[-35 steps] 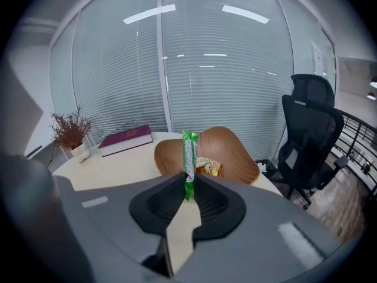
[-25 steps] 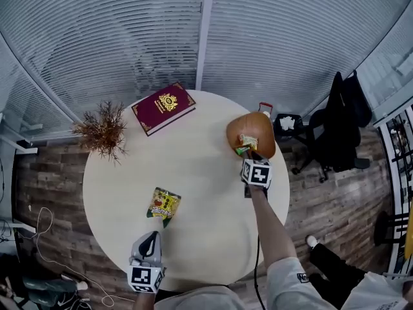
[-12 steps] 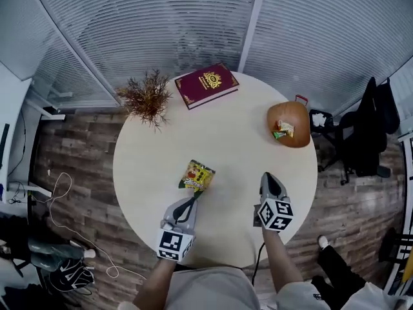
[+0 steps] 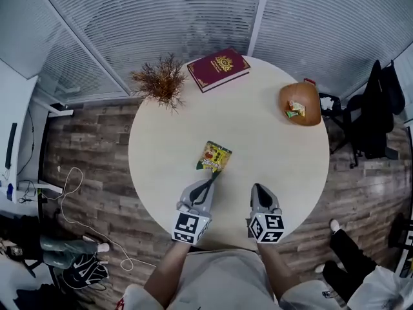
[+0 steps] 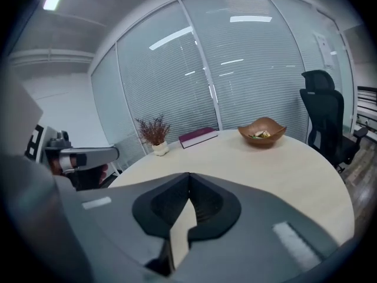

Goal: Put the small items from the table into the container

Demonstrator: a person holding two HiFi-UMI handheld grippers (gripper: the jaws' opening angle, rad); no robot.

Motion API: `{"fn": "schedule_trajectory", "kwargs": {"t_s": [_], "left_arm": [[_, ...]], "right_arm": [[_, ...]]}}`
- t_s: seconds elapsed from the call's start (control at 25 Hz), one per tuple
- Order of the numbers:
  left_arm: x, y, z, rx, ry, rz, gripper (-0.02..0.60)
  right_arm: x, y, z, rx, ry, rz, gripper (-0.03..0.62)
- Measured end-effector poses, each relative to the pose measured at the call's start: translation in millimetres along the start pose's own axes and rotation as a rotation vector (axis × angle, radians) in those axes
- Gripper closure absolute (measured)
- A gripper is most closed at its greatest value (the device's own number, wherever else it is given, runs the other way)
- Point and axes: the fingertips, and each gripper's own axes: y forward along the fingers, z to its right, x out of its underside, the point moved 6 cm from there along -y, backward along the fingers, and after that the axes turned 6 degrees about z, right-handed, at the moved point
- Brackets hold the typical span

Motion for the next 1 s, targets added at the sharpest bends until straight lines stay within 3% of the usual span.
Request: {"fn": "schedule_trajectory", "kwargs": {"t_s": [0.4,0.56,0.68,0.76,0.92,1.0], "left_arm": [[10,-21,-23,0.023,0.007,-0.004,0.587],[12,-27,-34,0.040,-0.019,0.009,0.583],[15,-32,-46,0.031,-0.024,0.001,0.581],[16,-37,-55,0.021,-0.032,-0.004,0.582],[16,-50,-70,-0.008,-0.037,-0.006,0.581],[17,-57,-78,-0.023,-0.045,-0.011,0.581]], "right_arm": [[16,1,-50,-0.026,-0.064,-0.018,0.592],[32,24,-69,-0.079,-0.146,-0.094,0.592],[48,53,-84,-0.129,-0.211,-0.178,0.474],[55,71,-92,-0.129,-0.241,-0.211,0.454],[76,105,-99,-0.083,-0.240,-0.268,0.322],[87,120,-99,-0.042,-0.235,-0.294,0.296]]}}
